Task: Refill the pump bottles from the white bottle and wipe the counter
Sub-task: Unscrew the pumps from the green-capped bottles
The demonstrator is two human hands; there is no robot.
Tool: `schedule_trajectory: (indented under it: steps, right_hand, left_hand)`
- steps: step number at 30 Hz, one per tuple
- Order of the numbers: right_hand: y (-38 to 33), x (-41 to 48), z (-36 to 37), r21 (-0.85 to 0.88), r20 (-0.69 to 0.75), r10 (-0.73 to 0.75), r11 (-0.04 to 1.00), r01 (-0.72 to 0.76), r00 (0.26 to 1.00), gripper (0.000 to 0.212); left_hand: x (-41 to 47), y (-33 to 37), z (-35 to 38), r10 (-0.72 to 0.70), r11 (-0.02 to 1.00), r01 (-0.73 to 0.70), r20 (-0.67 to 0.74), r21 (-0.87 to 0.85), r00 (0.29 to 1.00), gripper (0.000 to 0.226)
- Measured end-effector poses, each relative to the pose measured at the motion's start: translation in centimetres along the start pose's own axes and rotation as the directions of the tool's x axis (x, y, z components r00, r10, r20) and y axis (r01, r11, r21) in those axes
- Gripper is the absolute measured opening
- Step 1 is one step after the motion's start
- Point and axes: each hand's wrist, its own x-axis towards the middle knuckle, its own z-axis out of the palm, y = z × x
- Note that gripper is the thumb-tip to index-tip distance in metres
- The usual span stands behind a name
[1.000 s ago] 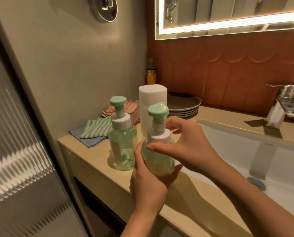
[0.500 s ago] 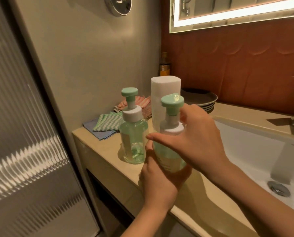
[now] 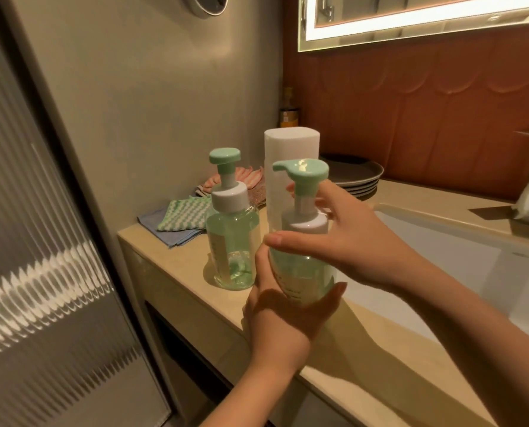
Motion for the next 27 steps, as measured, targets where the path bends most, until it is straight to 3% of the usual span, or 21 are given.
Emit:
schedule_trajectory:
  steps: [2, 4, 6, 10, 13, 17, 20, 24, 27]
  right_hand:
    - [0.02, -0.09, 0.89, -0.142, -0.127, -0.018, 0.99, 0.0, 0.992, 0.083]
    - [-0.02, -0.17, 1.19, -0.133, -0.207, -0.009, 0.991, -0.019, 0.978, 0.07]
    - [0.04, -0.17, 1.01, -0.015, -0.178, 0.023, 1.0, -0.026, 0.984, 0.055]
    - [-0.11, -0.17, 0.64, 0.144, -0.053, 0.021, 0.989, -0.013, 0.998, 0.055]
    - [-0.12, -0.12, 0.5, 0.093, -0.132, -0.022, 0.995, 0.034, 0.991, 0.065]
    - [0.01, -0.13, 0.74, -0.052, -0.219, 0.028, 0.998, -0.041, 0.975, 0.088]
    - [0.07, -0.08, 0.9, -0.025, -0.223, 0.015, 0.999, -0.021, 0.975, 0.079]
    - [-0.15, -0.15, 0.77, 0.108, -0.101, 0.002, 0.994, 0.009, 0.995, 0.066]
    - [0.11, -0.17, 1.14, 0.112, -0.052, -0.003, 0.994, 0.008, 0.999, 0.061]
  left_hand:
    - [-0.05, 0.17, -0.08, 0.016, 1.0, -0.016, -0.001, 0.022, 1.0, 0.084]
    - [-0.2, 0.12, -0.18, 0.058, 0.998, -0.058, -0.008, 0.041, 0.998, 0.084]
    - [-0.3, -0.23, -0.11, 0.069, 0.997, -0.069, -0.015, 0.037, 0.997, 0.086]
    - [-0.08, -0.31, 0.04, 0.096, 0.992, -0.092, -0.041, 0.082, 0.995, 0.09]
    - [-0.08, -0.22, 0.08, 0.112, 0.991, -0.108, -0.054, 0.079, 0.992, 0.088]
    - [-0.19, -0.51, 0.08, 0.132, 0.99, -0.128, -0.075, 0.057, 0.988, 0.093]
    - [-0.23, -0.45, 0.01, 0.106, 0.994, -0.105, -0.042, 0.035, 0.993, 0.089]
    - [-0.1, -0.32, -0.06, 0.096, 0.995, -0.095, -0.018, 0.04, 0.995, 0.083]
    - [-0.13, -0.4, 0.02, 0.107, 0.994, -0.107, -0.015, 0.018, 0.994, 0.082]
